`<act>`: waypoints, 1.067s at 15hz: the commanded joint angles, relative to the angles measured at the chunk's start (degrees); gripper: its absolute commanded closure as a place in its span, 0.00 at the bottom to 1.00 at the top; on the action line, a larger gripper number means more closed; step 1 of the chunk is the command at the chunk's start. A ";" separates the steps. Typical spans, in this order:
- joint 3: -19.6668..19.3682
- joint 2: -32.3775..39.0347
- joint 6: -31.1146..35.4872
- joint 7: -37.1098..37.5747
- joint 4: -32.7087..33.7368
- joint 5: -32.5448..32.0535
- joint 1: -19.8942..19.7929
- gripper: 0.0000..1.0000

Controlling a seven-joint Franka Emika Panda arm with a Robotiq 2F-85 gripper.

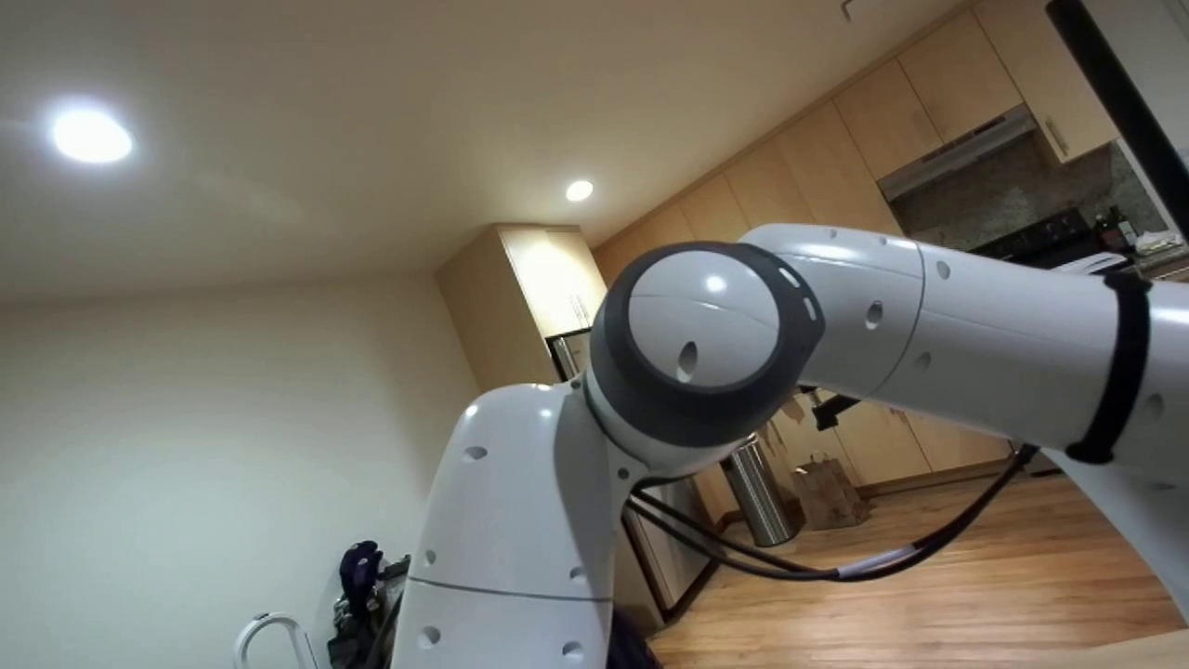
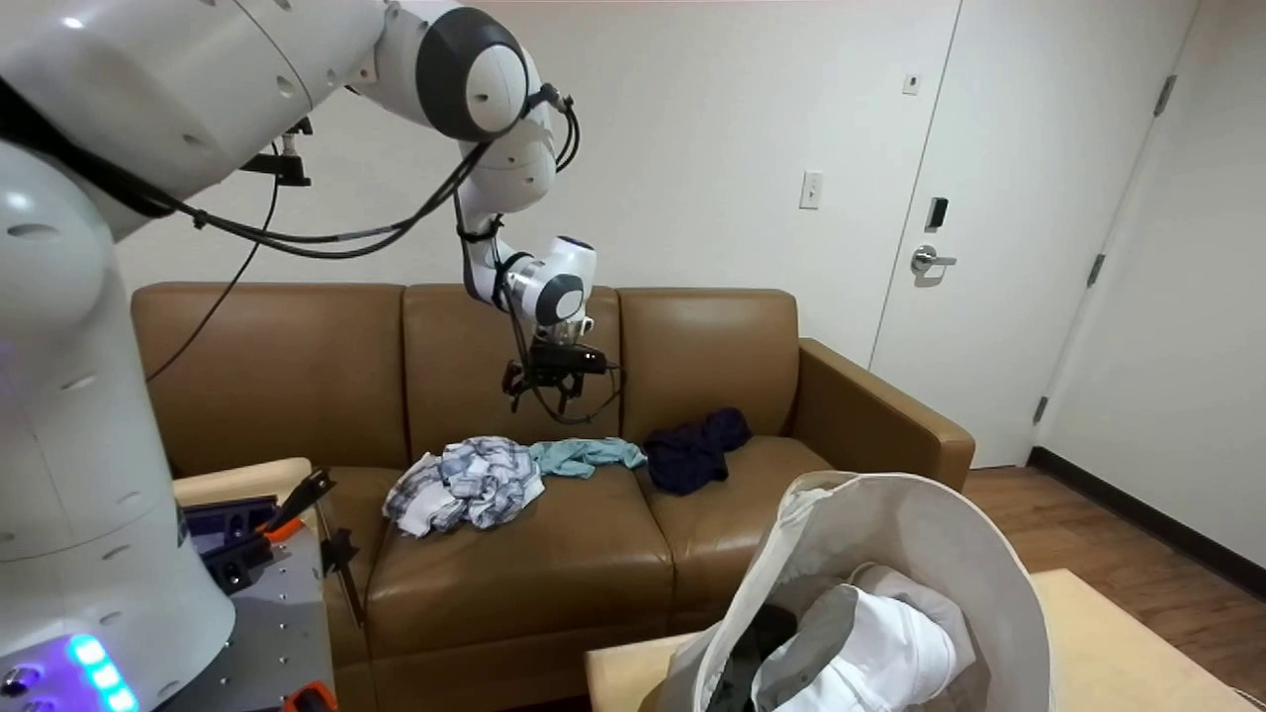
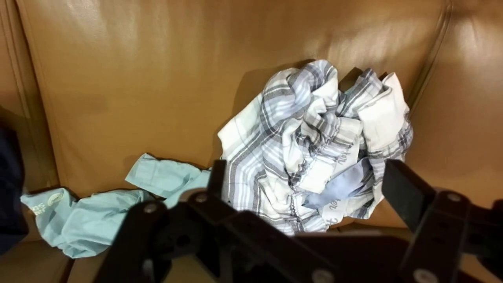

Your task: Move the white cloth to the right

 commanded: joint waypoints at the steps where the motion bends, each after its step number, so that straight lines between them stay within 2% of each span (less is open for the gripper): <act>1: 0.95 4.39 -4.54 -3.54 7.25 -2.18 -0.16 0.00; 2: 2.12 7.28 -9.57 -6.96 12.45 -2.32 -0.36 0.00; 3: 2.27 8.05 -13.73 -8.74 14.79 -2.25 0.31 0.00; 8: 1.48 15.82 -33.27 -18.91 31.63 -1.87 5.24 0.00; 12: 1.53 23.55 -41.81 -27.46 44.20 -3.05 10.53 0.00; 16: 0.31 30.85 -45.56 -35.20 55.86 -6.12 17.24 0.00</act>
